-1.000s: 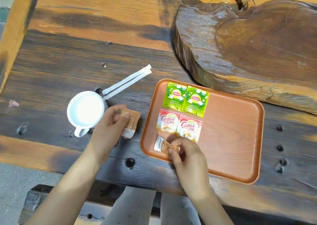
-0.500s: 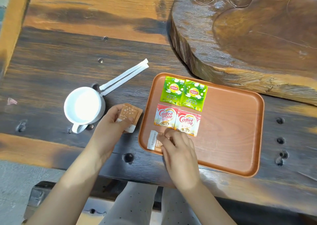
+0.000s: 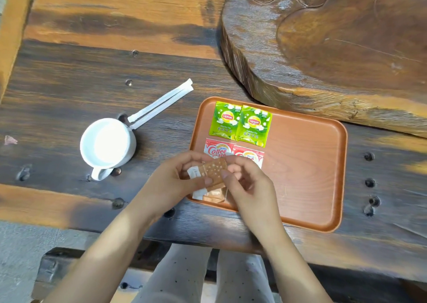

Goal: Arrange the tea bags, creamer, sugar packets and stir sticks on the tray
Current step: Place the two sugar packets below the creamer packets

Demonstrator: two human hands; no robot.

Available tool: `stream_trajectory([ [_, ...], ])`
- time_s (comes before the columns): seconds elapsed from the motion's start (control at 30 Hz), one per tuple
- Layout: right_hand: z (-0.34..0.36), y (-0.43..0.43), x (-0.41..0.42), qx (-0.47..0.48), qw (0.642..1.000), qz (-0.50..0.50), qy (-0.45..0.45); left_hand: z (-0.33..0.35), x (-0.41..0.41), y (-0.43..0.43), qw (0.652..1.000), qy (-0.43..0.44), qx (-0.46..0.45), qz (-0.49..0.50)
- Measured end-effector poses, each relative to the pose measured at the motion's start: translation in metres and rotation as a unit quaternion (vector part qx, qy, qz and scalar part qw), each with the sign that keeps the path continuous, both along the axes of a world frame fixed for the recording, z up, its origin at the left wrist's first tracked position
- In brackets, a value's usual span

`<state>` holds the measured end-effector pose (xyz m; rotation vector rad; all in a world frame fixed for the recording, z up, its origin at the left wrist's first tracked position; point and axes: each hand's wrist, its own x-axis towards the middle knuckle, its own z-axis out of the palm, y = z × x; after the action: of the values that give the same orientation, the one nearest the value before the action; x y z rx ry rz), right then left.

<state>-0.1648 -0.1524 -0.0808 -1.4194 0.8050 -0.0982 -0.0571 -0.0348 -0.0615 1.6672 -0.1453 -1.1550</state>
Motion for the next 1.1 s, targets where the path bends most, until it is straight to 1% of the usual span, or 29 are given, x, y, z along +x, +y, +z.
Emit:
stream_trajectory([
  [0.07,0.001,-0.006,-0.002,0.017,1.000,-0.018,0.000,0.000,-0.005,-0.007,1.000,-0.027,-0.002,0.001],
  [0.13,0.001,-0.012,-0.010,0.029,0.998,-0.062,0.007,-0.002,-0.009,-0.011,0.996,-0.077,0.011,0.034],
  [0.17,-0.001,-0.016,-0.016,0.023,0.995,-0.091,0.014,-0.004,-0.011,-0.012,0.991,-0.117,0.019,0.054],
  [0.2,-0.003,-0.020,-0.023,0.006,0.993,-0.120,0.024,-0.007,-0.014,-0.010,0.981,-0.179,0.041,0.061],
  [0.27,-0.006,-0.024,-0.039,-0.036,0.985,-0.158,0.053,-0.012,-0.021,-0.004,0.943,-0.315,0.108,0.018],
  [0.3,-0.008,-0.023,-0.046,-0.051,0.983,-0.163,0.069,-0.016,-0.026,0.000,0.922,-0.366,0.124,-0.021],
  [0.37,-0.010,-0.014,-0.055,-0.065,0.982,-0.150,0.091,-0.025,-0.038,0.008,0.891,-0.424,0.129,-0.101],
  [0.43,-0.012,-0.001,-0.058,-0.076,0.984,-0.127,0.103,-0.034,-0.048,0.013,0.875,-0.440,0.145,-0.141],
  [0.53,-0.017,0.009,-0.053,-0.142,0.979,-0.083,0.117,-0.042,-0.053,0.014,0.868,-0.441,0.174,-0.144],
  [0.63,-0.020,0.012,-0.047,-0.249,0.958,-0.039,0.135,-0.043,-0.053,0.013,0.874,-0.435,0.174,-0.133],
  [0.73,-0.021,0.012,-0.046,-0.326,0.931,-0.008,0.161,-0.042,-0.053,0.012,0.873,-0.436,0.173,-0.133],
  [0.87,-0.021,0.011,-0.048,-0.354,0.919,0.001,0.171,-0.041,-0.053,0.010,0.874,-0.438,0.168,-0.127],
  [0.97,-0.022,0.011,-0.050,-0.368,0.917,0.011,0.151,-0.042,-0.053,0.009,0.876,-0.435,0.166,-0.128],
  [1.1,-0.023,0.014,-0.049,-0.397,0.903,0.124,0.108,-0.043,-0.051,0.010,0.877,-0.432,0.166,-0.130],
])
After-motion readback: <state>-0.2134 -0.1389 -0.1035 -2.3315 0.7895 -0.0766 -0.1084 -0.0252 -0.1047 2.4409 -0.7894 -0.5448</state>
